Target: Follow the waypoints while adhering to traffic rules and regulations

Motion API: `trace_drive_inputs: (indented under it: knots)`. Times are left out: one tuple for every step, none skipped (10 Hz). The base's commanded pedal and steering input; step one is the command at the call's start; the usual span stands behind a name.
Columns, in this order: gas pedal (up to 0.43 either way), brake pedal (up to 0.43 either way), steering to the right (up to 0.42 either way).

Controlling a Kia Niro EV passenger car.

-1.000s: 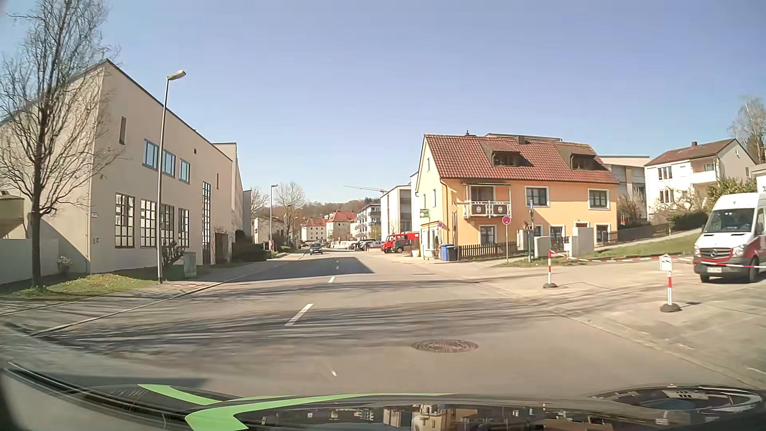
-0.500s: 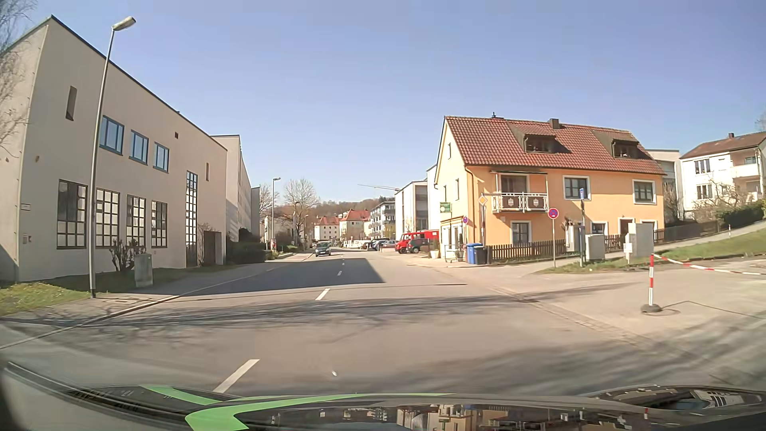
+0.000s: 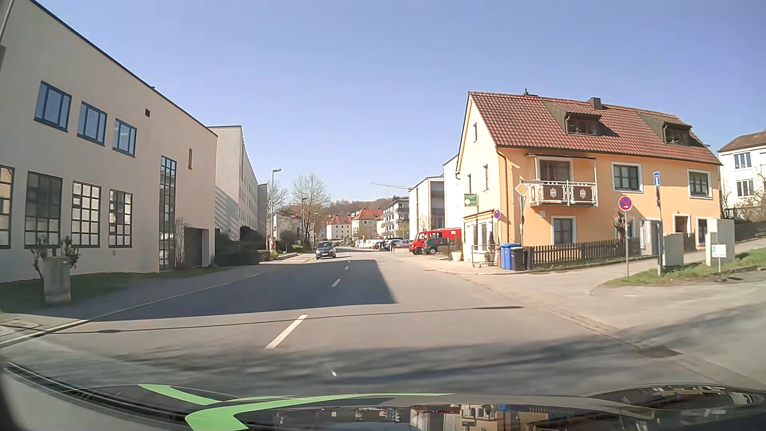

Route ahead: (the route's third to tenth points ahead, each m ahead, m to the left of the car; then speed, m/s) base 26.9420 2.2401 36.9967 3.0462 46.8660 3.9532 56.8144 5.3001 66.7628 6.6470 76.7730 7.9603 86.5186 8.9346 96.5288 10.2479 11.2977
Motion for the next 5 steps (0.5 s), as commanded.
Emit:
trace_drive_inputs:
  knots:
    - [0.118,0.000,-0.019]
    - [0.118,0.000,-0.019]
    - [0.118,0.000,-0.019]
    - [0.118,0.000,-0.019]
    - [0.118,0.000,-0.019]
